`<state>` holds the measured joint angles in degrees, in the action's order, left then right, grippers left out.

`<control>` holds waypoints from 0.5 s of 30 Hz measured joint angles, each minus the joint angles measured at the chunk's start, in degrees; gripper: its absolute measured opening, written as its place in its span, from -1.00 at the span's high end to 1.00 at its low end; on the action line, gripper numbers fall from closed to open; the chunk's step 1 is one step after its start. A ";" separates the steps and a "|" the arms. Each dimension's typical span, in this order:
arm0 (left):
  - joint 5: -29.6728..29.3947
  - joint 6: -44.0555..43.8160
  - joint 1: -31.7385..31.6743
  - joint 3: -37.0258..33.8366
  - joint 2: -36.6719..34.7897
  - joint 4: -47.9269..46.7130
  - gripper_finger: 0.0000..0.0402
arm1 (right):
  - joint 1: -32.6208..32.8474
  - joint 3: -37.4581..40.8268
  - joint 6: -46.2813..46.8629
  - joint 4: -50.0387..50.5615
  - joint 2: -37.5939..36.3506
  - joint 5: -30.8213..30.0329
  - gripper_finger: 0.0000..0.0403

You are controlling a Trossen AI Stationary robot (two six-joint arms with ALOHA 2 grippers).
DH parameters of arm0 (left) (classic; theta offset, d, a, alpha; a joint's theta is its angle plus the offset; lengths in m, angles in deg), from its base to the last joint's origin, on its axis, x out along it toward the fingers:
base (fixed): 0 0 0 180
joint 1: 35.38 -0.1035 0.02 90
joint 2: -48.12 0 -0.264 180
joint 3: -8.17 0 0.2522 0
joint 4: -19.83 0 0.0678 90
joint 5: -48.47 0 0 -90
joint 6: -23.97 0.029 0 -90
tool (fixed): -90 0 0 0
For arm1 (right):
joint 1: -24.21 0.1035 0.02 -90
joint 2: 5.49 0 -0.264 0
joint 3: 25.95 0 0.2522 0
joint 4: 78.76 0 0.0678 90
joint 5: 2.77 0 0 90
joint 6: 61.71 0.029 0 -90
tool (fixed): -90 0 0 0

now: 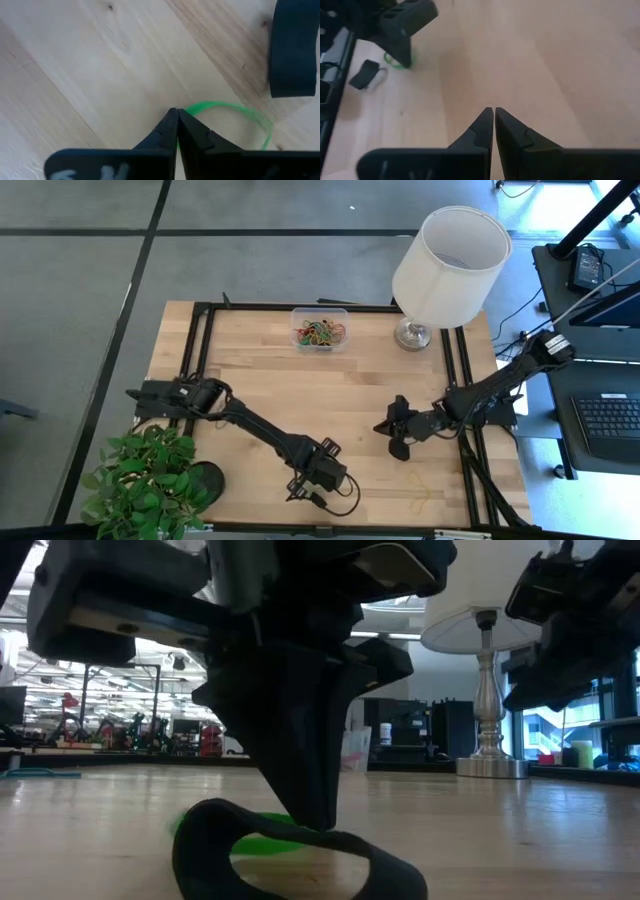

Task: Pick and place rubber bands into bin
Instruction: Put the green rubber band into the transparent bin

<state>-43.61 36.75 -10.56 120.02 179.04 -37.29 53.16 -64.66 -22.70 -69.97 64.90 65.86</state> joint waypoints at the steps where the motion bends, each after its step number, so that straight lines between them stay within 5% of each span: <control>1: 0.08 0.00 0.07 0.08 0.21 -0.13 0.98 | 0.47 0.00 0.51 -0.03 0.00 0.00 0.88; 15: -7.33 -3.68 0.50 -0.77 -6.93 -7.39 0.99 | 4.33 0.00 0.88 -0.37 0.04 -2.60 0.88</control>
<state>-50.95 33.07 -10.06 119.25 172.11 -44.68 57.49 -64.66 -21.82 -70.34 64.95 63.26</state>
